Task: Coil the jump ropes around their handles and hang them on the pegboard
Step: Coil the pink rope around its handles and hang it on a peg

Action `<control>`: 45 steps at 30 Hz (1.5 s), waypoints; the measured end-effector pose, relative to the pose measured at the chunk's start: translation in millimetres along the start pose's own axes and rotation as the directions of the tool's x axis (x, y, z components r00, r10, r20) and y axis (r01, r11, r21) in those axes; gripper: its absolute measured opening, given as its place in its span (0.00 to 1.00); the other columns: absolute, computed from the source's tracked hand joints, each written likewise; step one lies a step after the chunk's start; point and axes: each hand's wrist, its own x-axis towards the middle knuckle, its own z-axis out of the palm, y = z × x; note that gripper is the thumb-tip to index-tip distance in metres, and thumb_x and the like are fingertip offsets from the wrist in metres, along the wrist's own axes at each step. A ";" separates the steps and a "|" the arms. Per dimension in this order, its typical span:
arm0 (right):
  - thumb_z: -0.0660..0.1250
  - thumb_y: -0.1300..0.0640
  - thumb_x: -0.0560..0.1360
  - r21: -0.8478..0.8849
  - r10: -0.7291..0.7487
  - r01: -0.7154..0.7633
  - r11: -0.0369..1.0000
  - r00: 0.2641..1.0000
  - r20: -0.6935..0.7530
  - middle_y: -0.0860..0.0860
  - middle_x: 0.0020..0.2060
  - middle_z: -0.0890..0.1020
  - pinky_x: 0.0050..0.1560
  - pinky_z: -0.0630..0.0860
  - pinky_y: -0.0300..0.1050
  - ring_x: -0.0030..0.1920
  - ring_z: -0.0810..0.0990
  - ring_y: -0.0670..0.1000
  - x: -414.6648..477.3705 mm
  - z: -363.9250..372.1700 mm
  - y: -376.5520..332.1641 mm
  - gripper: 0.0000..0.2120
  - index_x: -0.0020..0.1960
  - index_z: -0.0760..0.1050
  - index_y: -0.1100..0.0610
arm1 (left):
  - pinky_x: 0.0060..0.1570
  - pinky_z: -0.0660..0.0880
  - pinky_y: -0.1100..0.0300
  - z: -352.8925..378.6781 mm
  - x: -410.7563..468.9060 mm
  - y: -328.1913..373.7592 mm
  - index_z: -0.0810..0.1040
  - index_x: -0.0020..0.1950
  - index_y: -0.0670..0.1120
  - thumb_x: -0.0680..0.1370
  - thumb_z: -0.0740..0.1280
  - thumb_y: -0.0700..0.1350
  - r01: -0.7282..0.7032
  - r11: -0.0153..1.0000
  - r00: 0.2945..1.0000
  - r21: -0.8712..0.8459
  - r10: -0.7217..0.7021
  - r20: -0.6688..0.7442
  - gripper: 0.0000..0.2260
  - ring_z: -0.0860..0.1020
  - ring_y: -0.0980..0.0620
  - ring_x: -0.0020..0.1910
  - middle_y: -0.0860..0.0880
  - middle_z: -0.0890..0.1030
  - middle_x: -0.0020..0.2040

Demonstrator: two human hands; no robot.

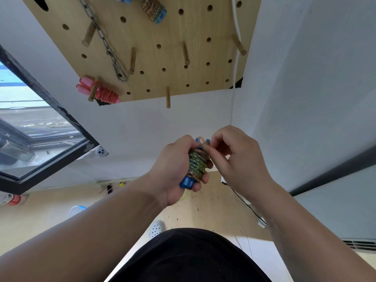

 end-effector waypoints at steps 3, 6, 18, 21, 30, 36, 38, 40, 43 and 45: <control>0.69 0.60 0.78 0.206 0.094 -0.117 0.972 0.989 0.115 0.46 0.44 0.80 0.45 0.80 0.40 0.45 0.83 0.48 -4.2 -6.0 -4.5 0.03 0.52 0.78 0.55 | 0.28 0.65 0.58 -4.1 1.4 0.8 0.75 0.52 0.40 0.81 0.56 0.45 -0.101 0.994 0.994 0.050 0.102 -0.026 0.11 0.74 0.44 0.29 0.41 0.79 0.37; 0.71 0.56 0.77 0.384 0.241 -0.272 0.883 0.962 0.128 0.46 0.40 0.82 0.45 0.83 0.47 0.42 0.84 0.51 -2.5 -7.2 -11.9 0.06 0.54 0.80 0.53 | 0.28 0.65 0.56 -6.1 2.1 -0.7 0.70 0.51 0.44 0.81 0.57 0.44 -0.211 0.956 0.976 0.203 0.216 -0.003 0.05 0.75 0.43 0.31 0.41 0.79 0.39; 0.68 0.60 0.80 0.574 0.535 -0.535 0.621 0.824 0.188 0.46 0.34 0.79 0.39 0.70 0.38 0.36 0.74 0.45 12.8 -14.7 -19.4 0.10 0.40 0.81 0.53 | 0.28 0.66 0.57 -18.3 9.6 -8.1 0.76 0.60 0.42 0.77 0.56 0.45 -0.263 0.959 0.944 0.109 0.232 0.234 0.16 0.74 0.43 0.30 0.37 0.81 0.46; 0.66 0.59 0.81 0.701 0.654 -0.563 0.438 0.735 0.181 0.50 0.35 0.80 0.40 0.70 0.44 0.39 0.76 0.48 17.0 -13.7 -18.8 0.11 0.40 0.81 0.54 | 0.26 0.65 0.60 -20.3 13.4 -9.9 0.75 0.60 0.39 0.81 0.53 0.43 -0.224 0.974 0.952 -0.043 0.228 0.203 0.15 0.72 0.44 0.28 0.37 0.79 0.44; 0.66 0.63 0.81 0.940 0.738 -0.340 -0.003 0.634 0.231 0.57 0.35 0.81 0.38 0.82 0.41 0.37 0.84 0.51 37.4 -12.9 -24.2 0.11 0.40 0.77 0.63 | 0.24 0.66 0.63 -15.7 10.8 -1.7 0.75 0.56 0.41 0.73 0.55 0.47 -0.226 0.911 0.895 -0.345 0.334 0.294 0.17 0.72 0.46 0.27 0.41 0.78 0.41; 0.67 0.64 0.80 0.931 0.793 -0.335 -0.145 0.523 0.312 0.54 0.31 0.80 0.35 0.81 0.37 0.31 0.82 0.48 37.3 7.7 -25.8 0.07 0.44 0.77 0.65 | 0.24 0.65 0.61 -16.9 13.1 4.9 0.67 0.53 0.46 0.73 0.55 0.45 -0.306 0.846 0.907 -0.437 0.399 0.135 0.10 0.71 0.46 0.28 0.40 0.77 0.40; 0.66 0.62 0.81 0.910 0.789 -0.407 -0.082 0.531 0.308 0.54 0.31 0.79 0.36 0.81 0.39 0.31 0.80 0.48 31.8 17.8 -27.8 0.08 0.44 0.77 0.64 | 0.25 0.66 0.61 -24.5 16.7 4.9 0.66 0.53 0.47 0.76 0.54 0.44 -0.314 0.843 0.924 -0.436 0.377 0.062 0.07 0.71 0.46 0.28 0.39 0.76 0.40; 0.64 0.58 0.83 0.857 0.754 -0.511 0.065 0.587 0.293 0.53 0.32 0.78 0.39 0.80 0.43 0.35 0.80 0.49 26.5 27.9 -31.4 0.10 0.45 0.77 0.62 | 0.26 0.67 0.60 -36.0 21.0 4.7 0.68 0.51 0.47 0.80 0.56 0.46 -0.333 0.855 0.933 -0.398 0.360 -0.007 0.04 0.73 0.46 0.28 0.40 0.76 0.40; 0.60 0.58 0.84 0.808 0.666 -0.560 0.185 0.676 0.316 0.52 0.41 0.83 0.42 0.75 0.46 0.41 0.81 0.50 28.3 42.0 -42.4 0.12 0.47 0.78 0.60 | 0.28 0.69 0.58 -53.0 24.4 8.7 0.73 0.46 0.48 0.79 0.68 0.47 -0.386 0.859 0.921 -0.336 0.377 -0.096 0.06 0.74 0.45 0.29 0.42 0.76 0.39; 0.59 0.59 0.84 0.809 0.615 -0.548 0.210 0.718 0.326 0.52 0.46 0.85 0.44 0.72 0.46 0.44 0.81 0.50 35.7 52.7 -49.2 0.11 0.47 0.78 0.59 | 0.28 0.69 0.57 -62.7 25.8 12.0 0.73 0.48 0.46 0.79 0.69 0.42 -0.413 0.847 0.911 -0.335 0.386 -0.145 0.04 0.74 0.44 0.30 0.42 0.76 0.40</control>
